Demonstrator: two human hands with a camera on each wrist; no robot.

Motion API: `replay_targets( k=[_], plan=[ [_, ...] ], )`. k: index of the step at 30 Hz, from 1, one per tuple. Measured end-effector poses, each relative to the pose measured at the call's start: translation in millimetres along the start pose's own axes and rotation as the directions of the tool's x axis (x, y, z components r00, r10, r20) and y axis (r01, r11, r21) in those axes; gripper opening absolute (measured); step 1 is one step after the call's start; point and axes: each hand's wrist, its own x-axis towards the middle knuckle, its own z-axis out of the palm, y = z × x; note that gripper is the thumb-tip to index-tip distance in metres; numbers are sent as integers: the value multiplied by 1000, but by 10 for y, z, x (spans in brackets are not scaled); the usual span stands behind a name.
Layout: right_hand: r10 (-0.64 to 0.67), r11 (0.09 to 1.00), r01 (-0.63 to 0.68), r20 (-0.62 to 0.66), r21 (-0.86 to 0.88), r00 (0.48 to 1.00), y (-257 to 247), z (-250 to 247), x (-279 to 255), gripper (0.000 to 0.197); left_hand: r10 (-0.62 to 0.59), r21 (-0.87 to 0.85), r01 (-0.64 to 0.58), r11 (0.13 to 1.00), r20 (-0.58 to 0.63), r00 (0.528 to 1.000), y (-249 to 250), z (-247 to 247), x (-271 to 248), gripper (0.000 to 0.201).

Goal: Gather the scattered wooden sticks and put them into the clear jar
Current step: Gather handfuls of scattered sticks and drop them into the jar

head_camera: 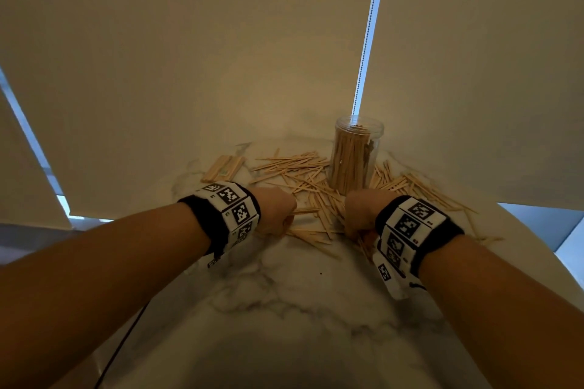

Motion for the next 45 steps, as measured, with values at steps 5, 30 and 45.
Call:
replay_targets(
  k=[5,30,45],
  plan=[
    [-12,998,11,-15,-68,1000,-4,35,-82,33,-6,67,4,998,32,999,-12,76,18,34],
    [159,488,400,-530,776,833,298,-195,-29,7,-142,-889,-200,411,-280,950,-141,-241,132,19],
    [127,586,346,-504,733,854,60,-361,299,21,-423,-944,-313,-107,-242,873,157,-381,550,30]
  ],
)
